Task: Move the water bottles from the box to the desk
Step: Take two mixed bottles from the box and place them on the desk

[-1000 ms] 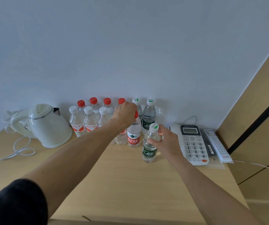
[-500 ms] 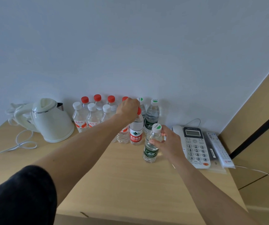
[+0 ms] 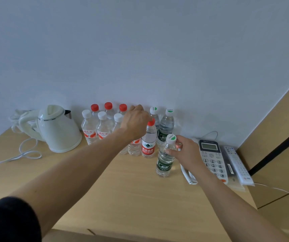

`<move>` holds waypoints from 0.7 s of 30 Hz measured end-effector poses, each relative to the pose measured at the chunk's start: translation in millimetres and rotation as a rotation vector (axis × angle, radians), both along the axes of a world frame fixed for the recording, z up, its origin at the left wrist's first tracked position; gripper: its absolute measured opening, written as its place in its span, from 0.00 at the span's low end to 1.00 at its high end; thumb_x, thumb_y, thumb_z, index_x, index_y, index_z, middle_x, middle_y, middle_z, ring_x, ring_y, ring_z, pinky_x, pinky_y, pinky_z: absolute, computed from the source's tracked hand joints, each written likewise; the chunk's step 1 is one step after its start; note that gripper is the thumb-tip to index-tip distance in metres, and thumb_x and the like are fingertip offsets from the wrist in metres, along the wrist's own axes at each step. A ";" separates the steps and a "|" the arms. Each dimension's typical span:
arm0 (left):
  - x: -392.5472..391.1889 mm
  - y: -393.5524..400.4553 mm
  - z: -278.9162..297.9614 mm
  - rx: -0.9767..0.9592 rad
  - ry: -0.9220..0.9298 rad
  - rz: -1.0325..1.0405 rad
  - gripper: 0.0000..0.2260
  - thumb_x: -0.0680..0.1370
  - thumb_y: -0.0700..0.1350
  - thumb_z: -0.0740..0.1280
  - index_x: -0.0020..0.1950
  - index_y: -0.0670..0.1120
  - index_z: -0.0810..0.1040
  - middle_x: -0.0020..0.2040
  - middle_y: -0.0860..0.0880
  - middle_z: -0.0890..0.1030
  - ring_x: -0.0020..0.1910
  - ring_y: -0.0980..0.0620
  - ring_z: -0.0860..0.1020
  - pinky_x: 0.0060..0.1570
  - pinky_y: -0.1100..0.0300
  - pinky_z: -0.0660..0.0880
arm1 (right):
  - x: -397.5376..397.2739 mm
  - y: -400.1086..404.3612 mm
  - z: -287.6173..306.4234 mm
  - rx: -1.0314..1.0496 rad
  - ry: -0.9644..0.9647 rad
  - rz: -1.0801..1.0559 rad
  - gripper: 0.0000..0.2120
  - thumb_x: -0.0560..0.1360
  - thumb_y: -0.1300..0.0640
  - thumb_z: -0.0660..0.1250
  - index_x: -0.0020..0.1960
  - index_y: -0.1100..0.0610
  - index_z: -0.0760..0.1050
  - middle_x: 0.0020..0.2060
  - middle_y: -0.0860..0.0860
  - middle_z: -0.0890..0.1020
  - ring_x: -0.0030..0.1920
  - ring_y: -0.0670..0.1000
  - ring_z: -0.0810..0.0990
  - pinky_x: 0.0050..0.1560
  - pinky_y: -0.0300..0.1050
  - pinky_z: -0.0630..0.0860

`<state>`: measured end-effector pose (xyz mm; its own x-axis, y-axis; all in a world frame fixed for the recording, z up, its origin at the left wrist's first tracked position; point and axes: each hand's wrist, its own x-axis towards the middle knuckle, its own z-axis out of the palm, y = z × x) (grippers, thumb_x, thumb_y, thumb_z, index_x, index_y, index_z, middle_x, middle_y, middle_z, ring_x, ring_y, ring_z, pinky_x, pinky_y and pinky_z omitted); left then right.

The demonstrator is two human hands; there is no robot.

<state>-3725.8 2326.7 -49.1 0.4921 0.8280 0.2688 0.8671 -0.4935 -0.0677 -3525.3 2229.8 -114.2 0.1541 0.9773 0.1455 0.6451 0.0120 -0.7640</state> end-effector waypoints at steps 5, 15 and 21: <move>0.3 -6.2 4.5 -0.024 0.027 -0.017 0.20 0.73 0.34 0.65 0.61 0.51 0.82 0.54 0.54 0.83 0.58 0.49 0.72 0.51 0.59 0.62 | -1.9 17.2 3.8 0.005 0.007 -0.004 0.19 0.67 0.59 0.80 0.56 0.52 0.82 0.45 0.43 0.82 0.42 0.39 0.77 0.41 0.29 0.66; -0.3 -11.6 8.7 -0.059 0.003 -0.031 0.19 0.74 0.35 0.67 0.62 0.50 0.81 0.54 0.54 0.83 0.58 0.48 0.72 0.49 0.60 0.60 | -3.3 60.3 7.1 0.021 -0.020 -0.023 0.20 0.68 0.61 0.79 0.59 0.56 0.80 0.49 0.51 0.84 0.48 0.52 0.80 0.52 0.43 0.72; -0.4 -10.2 8.6 -0.075 -0.019 -0.021 0.21 0.73 0.35 0.67 0.64 0.50 0.81 0.57 0.53 0.82 0.60 0.48 0.72 0.55 0.58 0.65 | -1.6 64.8 6.1 0.028 0.000 -0.009 0.20 0.69 0.62 0.78 0.59 0.54 0.80 0.45 0.47 0.81 0.50 0.53 0.81 0.54 0.45 0.74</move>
<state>-3726.2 2316.5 -40.5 0.5050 0.8357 0.2157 0.8573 -0.5146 -0.0132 -3526.9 2294.7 -108.1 0.1626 0.9714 0.1729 0.6450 0.0280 -0.7637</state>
